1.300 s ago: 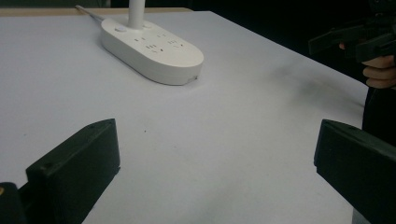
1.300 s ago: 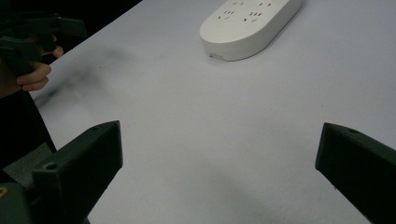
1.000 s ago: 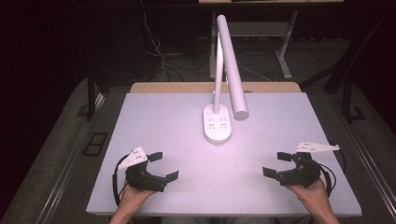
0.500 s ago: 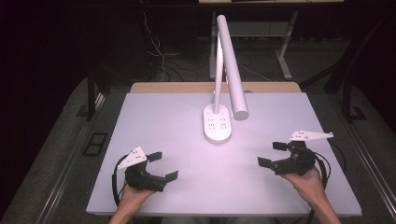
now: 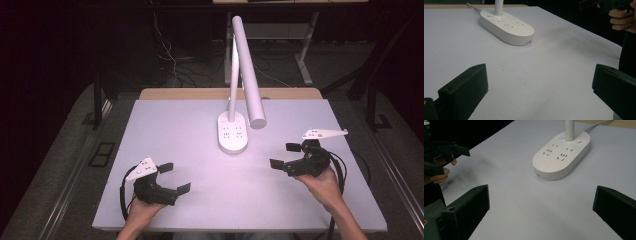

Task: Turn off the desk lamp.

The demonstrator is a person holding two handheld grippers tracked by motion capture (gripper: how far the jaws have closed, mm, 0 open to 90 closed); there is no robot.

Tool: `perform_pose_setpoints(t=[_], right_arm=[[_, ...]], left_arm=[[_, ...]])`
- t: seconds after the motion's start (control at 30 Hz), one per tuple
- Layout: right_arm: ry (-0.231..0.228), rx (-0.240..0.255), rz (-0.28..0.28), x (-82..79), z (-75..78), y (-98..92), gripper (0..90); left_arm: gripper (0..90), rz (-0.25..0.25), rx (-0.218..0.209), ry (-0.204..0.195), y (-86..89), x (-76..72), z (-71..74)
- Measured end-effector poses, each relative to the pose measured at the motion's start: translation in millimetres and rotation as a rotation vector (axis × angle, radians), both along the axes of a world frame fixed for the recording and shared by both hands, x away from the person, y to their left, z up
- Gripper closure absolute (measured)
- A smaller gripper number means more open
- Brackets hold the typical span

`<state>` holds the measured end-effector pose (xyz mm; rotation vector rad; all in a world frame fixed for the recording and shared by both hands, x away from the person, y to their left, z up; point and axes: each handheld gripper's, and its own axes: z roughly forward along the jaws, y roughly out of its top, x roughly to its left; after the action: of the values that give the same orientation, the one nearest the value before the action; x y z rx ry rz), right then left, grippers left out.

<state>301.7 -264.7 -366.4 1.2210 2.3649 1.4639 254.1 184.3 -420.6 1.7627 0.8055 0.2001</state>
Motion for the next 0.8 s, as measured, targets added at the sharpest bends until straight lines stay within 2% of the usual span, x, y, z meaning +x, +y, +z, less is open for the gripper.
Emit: perform_pose_setpoints(t=[0.8], right_arm=[[0.032,-0.068,0.014,51.1,7.8,21.5,0.7]], left_arm=[[0.0,-0.001,0.0,-0.004,0.5,-0.1,0.3]])
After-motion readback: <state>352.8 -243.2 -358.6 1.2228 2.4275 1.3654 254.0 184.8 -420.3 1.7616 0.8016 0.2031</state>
